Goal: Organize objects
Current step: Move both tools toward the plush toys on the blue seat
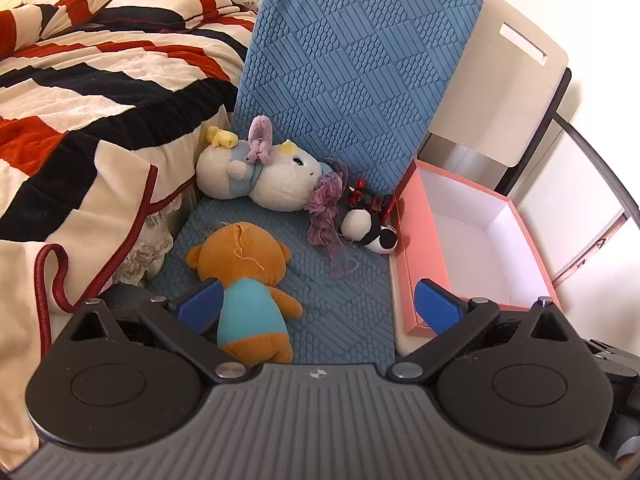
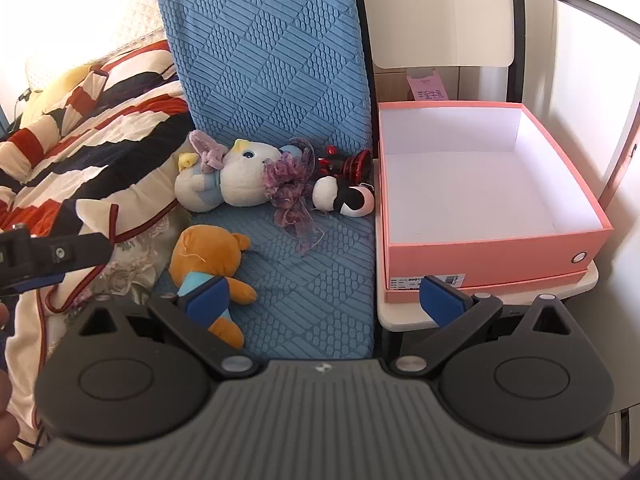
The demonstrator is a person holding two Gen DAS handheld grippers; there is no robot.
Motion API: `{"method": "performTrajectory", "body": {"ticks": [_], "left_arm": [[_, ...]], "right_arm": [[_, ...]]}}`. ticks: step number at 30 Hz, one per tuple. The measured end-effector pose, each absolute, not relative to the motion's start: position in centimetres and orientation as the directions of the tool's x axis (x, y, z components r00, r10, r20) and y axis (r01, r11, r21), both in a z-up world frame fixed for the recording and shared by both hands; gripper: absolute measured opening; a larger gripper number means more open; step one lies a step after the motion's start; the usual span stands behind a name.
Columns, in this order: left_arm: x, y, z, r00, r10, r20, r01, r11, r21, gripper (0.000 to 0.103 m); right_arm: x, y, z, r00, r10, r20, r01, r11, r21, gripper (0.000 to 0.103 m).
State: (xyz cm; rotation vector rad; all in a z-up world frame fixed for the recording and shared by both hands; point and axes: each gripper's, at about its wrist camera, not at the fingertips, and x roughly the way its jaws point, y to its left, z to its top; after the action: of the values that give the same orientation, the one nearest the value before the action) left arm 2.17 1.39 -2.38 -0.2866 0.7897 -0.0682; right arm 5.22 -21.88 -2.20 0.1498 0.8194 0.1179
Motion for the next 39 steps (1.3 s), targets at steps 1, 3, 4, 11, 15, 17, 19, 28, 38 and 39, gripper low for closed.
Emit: {"method": "performTrajectory", "body": {"ticks": [1, 3, 4, 11, 15, 17, 19, 28, 38, 39], "left_arm": [[2.2, 1.4, -2.5, 0.703, -0.169, -0.691, -0.046, 0.959, -0.281, 0.103], [2.2, 1.5, -2.6, 0.703, -0.173, -0.69, -0.044, 0.957, -0.286, 0.103], [2.2, 1.4, -2.6, 0.703, -0.173, -0.69, -0.045, 0.957, -0.286, 0.103], [1.9, 1.2, -2.7, 0.706, -0.174, -0.687, -0.037, 0.959, -0.281, 0.103], [1.7, 1.3, -2.6, 0.711, -0.169, -0.682, -0.038, 0.96, -0.278, 0.103], [1.6, 1.4, -2.6, 0.711, -0.168, -0.683, -0.042, 0.959, -0.28, 0.103], [1.6, 1.6, -2.8, 0.709, -0.167, -0.685, -0.045, 0.959, -0.28, 0.103], [1.6, 1.9, -3.4, 0.701, -0.166, -0.694, -0.051, 0.958, -0.281, 0.103], [2.0, 2.1, -3.0, 0.712, -0.16, -0.684, -0.05, 0.96, -0.277, 0.103], [2.0, 2.0, -3.1, 0.71, -0.161, -0.685, -0.049, 0.96, -0.276, 0.103]], "right_arm": [[5.3, -21.9, -2.3, 0.676, 0.161, -0.719, -0.046, 0.983, 0.176, 0.103], [5.3, -21.9, -2.5, 0.672, 0.163, -0.722, -0.047, 0.983, 0.178, 0.103], [5.3, -22.0, -2.6, 0.668, 0.167, -0.725, -0.048, 0.982, 0.182, 0.103], [5.3, -22.2, -3.5, 0.652, 0.187, -0.735, -0.047, 0.977, 0.206, 0.103], [5.4, -21.9, -3.8, 0.643, 0.191, -0.742, -0.056, 0.978, 0.203, 0.103], [5.4, -21.8, -3.9, 0.639, 0.191, -0.745, -0.059, 0.978, 0.2, 0.103], [5.4, -21.7, -4.0, 0.636, 0.19, -0.748, -0.061, 0.978, 0.197, 0.103], [5.4, -21.7, -4.1, 0.63, 0.187, -0.753, -0.052, 0.979, 0.199, 0.103], [5.4, -21.8, -4.2, 0.636, 0.182, -0.75, -0.053, 0.98, 0.193, 0.103], [5.5, -21.8, -4.2, 0.636, 0.181, -0.75, -0.054, 0.98, 0.191, 0.103]]}}
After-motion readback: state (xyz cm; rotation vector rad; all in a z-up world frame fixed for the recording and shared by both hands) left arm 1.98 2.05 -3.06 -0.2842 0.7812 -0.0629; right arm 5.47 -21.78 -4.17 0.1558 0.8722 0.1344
